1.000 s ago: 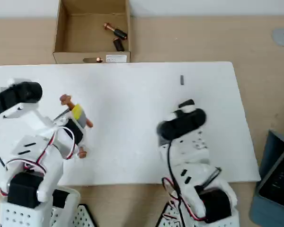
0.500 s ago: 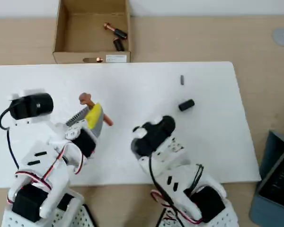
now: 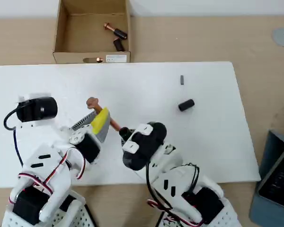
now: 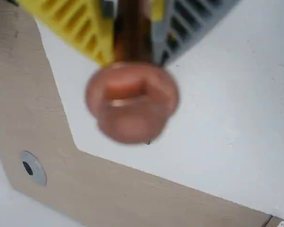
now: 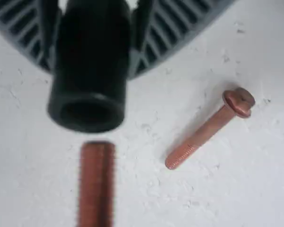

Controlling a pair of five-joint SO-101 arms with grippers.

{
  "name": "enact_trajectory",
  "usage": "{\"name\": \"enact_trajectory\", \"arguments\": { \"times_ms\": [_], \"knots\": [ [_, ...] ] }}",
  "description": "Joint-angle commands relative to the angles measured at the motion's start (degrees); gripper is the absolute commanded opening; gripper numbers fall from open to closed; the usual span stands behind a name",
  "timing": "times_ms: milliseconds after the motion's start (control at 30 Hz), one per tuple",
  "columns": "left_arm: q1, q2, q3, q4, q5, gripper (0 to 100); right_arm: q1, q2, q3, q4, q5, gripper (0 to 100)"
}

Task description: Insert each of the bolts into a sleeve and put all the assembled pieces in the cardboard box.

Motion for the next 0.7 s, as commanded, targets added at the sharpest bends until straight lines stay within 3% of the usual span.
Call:
{"name": "enact_trajectory", "arguments": {
  "times_ms": [0, 467, 667],
  "knots": [
    [1.85, -0.57, -0.44, -1.23, 1.05, 0, -0.66, -1.98, -0.4, -1.58, 0.44, 0.9],
    [3.34, -0.57, 2.99, -1.14, 1.32, 0, -0.66, -1.98, -0.48, -1.49, 0.44, 0.9],
    [8.09, -0.57, 4.84, -1.05, -5.63, 0, -0.66, -1.98, -0.4, -1.23, 0.44, 0.9]
  ]
}}
